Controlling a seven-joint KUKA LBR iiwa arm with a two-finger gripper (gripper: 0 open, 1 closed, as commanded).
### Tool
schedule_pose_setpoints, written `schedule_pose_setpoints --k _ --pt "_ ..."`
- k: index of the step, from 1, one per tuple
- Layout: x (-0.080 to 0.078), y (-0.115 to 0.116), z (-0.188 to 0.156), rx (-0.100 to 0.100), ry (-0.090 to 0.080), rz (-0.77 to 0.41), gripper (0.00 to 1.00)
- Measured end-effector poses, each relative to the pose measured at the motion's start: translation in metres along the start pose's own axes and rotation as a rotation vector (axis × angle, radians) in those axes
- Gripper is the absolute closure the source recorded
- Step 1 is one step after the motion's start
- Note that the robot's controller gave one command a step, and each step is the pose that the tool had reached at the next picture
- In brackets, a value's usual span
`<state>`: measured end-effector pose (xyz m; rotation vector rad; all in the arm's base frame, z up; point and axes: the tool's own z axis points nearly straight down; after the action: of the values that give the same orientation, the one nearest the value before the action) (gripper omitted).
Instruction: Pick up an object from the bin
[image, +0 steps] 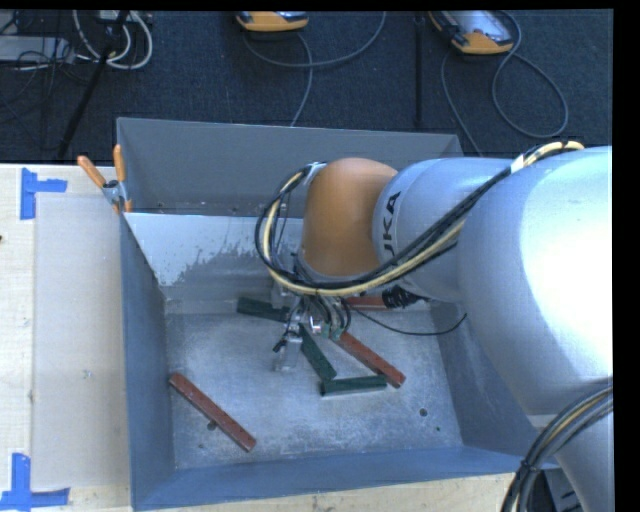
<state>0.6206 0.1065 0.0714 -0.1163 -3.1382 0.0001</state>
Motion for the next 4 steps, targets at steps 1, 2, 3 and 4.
schedule_pose_setpoints --k 1,2,3,4 --pt "0.000 -0.074 -0.043 0.002 -0.005 0.075 0.00" --pt "0.032 -0.105 -0.010 0.002 0.004 0.077 0.00" --pt "0.035 -0.156 0.001 0.000 0.000 0.089 0.00" --pt "0.034 -0.154 0.001 0.000 -0.003 0.084 1.00"
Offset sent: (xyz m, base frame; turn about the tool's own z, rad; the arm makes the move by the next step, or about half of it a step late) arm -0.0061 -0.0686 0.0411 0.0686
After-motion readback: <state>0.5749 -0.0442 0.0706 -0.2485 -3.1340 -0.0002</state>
